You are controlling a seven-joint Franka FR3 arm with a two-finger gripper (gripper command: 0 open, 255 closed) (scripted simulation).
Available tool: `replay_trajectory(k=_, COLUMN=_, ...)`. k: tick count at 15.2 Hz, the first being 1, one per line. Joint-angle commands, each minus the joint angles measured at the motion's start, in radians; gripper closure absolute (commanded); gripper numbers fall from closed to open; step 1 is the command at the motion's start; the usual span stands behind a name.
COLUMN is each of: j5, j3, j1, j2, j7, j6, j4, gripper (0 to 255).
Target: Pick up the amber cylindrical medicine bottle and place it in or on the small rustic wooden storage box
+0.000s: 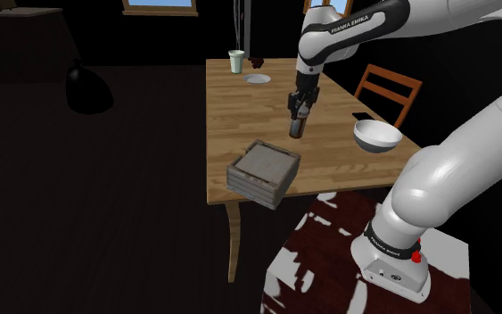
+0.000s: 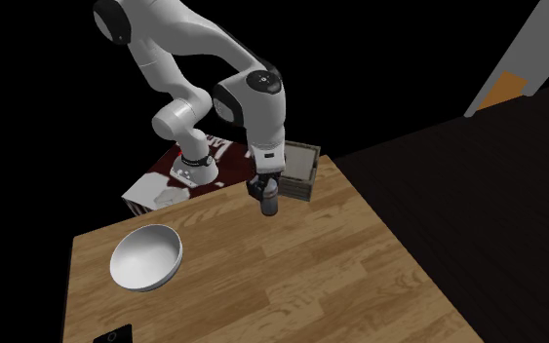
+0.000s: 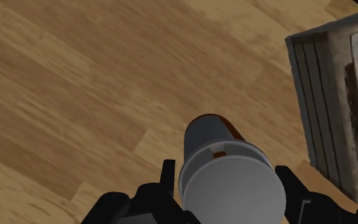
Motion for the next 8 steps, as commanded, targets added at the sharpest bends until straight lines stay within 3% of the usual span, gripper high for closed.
replay_trajectory(k=1, j5=0.000, j3=0.002, j1=0.000, j2=-0.007, j7=0.000, j6=-0.030, j4=0.023, gripper=255)
replay_trajectory(k=8, j5=0.001, j3=0.010, j1=0.002, j2=-0.029, j7=0.002, j6=-0.127, j4=0.099, gripper=255)
